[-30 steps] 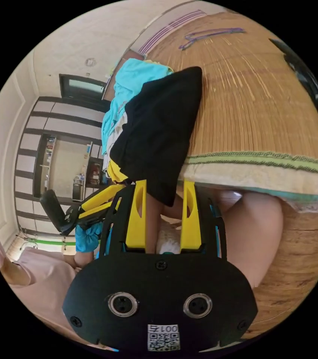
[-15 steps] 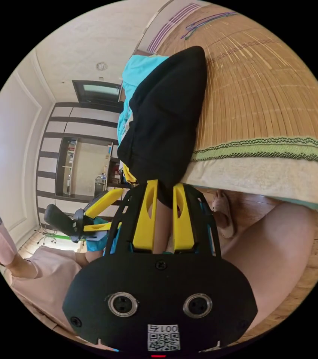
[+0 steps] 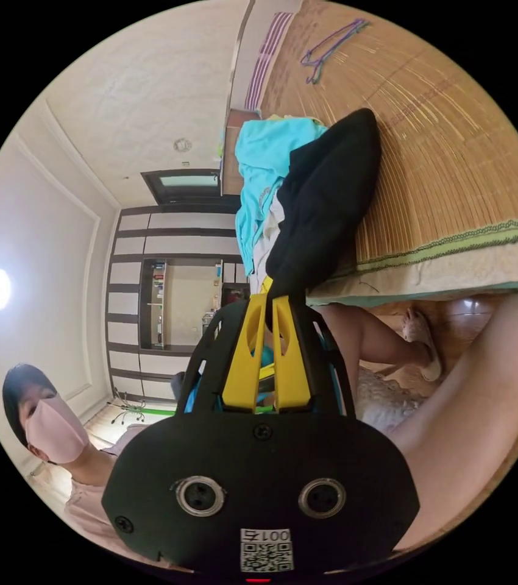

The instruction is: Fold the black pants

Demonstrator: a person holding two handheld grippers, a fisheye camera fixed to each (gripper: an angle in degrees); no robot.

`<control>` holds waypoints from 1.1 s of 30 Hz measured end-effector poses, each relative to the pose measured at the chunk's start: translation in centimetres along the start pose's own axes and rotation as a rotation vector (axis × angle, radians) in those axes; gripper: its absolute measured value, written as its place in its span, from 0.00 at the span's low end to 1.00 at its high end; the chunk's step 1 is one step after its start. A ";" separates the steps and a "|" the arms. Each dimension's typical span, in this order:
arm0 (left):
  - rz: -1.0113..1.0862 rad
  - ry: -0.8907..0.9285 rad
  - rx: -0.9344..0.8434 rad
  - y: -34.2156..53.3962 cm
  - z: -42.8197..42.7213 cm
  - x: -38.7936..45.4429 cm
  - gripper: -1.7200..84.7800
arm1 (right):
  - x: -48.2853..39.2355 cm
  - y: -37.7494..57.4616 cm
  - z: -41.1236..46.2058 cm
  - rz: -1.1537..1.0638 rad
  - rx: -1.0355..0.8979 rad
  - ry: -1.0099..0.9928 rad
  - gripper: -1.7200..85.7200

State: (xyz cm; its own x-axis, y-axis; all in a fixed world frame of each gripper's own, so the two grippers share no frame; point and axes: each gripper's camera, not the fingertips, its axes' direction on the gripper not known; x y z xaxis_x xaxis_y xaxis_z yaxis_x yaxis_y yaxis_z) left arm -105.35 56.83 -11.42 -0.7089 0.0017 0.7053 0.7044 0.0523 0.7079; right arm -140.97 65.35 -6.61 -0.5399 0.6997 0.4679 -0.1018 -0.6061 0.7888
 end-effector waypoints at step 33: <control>-0.190 0.092 -0.066 -6.7 0.4 -12.2 0.00 | -21.6 15.4 19.1 -0.901 0.059 1.216 0.22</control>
State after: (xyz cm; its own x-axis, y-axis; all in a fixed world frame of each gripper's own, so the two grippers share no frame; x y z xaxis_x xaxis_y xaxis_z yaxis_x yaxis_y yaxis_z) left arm -101.42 56.89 -24.73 -0.8250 -0.0934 0.5573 0.5614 -0.0229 0.8272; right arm -114.89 48.13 3.09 -0.6616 0.0709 -0.7465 -0.7485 -0.1222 0.6518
